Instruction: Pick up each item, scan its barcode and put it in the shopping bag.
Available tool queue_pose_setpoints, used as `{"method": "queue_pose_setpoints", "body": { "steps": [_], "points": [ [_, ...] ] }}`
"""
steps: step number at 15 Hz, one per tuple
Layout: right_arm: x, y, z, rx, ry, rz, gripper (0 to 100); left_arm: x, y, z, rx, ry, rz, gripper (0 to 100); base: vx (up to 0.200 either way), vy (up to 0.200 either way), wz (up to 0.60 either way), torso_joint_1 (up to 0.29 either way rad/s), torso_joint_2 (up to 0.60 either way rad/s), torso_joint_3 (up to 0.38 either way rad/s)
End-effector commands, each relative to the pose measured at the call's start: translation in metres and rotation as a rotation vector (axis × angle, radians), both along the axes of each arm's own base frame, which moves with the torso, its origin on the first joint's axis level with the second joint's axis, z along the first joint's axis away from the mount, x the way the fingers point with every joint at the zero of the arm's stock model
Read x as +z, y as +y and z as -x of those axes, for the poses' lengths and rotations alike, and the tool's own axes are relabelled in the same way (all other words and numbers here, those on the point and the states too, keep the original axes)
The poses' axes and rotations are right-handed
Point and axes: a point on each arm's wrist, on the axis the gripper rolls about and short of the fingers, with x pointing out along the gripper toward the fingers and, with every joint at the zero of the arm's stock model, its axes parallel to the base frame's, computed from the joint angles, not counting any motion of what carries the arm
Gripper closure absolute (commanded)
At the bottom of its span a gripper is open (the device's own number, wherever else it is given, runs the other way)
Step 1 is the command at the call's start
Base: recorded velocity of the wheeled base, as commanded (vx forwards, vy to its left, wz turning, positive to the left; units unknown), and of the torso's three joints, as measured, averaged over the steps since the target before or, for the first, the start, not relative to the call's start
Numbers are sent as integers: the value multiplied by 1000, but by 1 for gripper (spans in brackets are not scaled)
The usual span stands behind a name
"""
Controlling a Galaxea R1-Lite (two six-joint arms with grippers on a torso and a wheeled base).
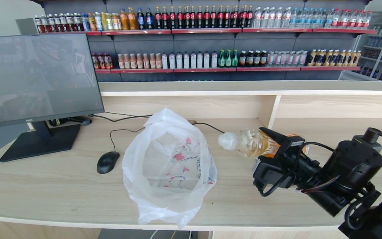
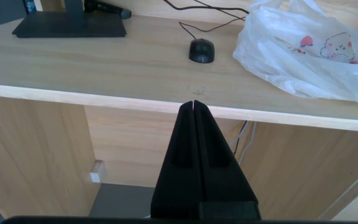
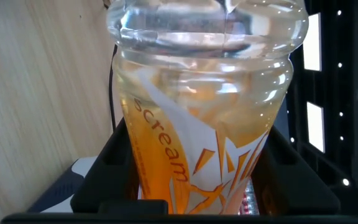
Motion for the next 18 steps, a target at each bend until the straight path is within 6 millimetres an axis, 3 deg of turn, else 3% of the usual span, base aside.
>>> {"method": "queue_pose_setpoints", "body": {
  "steps": [1,8,10,13,16,18],
  "points": [
    [-5,1,-2,3,20,-3,100,0,0,0,0,0,0,100,0,0,0,0,0,0],
    [7,1,2,22,-11,-41,100,0,0,0,0,0,-2,100,0,0,0,0,0,0],
    [26,8,7,93,-30,-182,100,0,0,0,0,0,0,100,0,0,0,0,0,0],
    [33,32,19,195,139,-563,100,0,0,0,0,0,0,100,0,0,0,0,0,0],
    [70,33,16,222,84,-810,100,0,0,0,0,-1,-2,100,0,0,0,0,0,0],
    [75,29,21,230,112,-905,100,0,0,0,0,-1,0,100,0,0,0,0,0,0]
  ]
}}
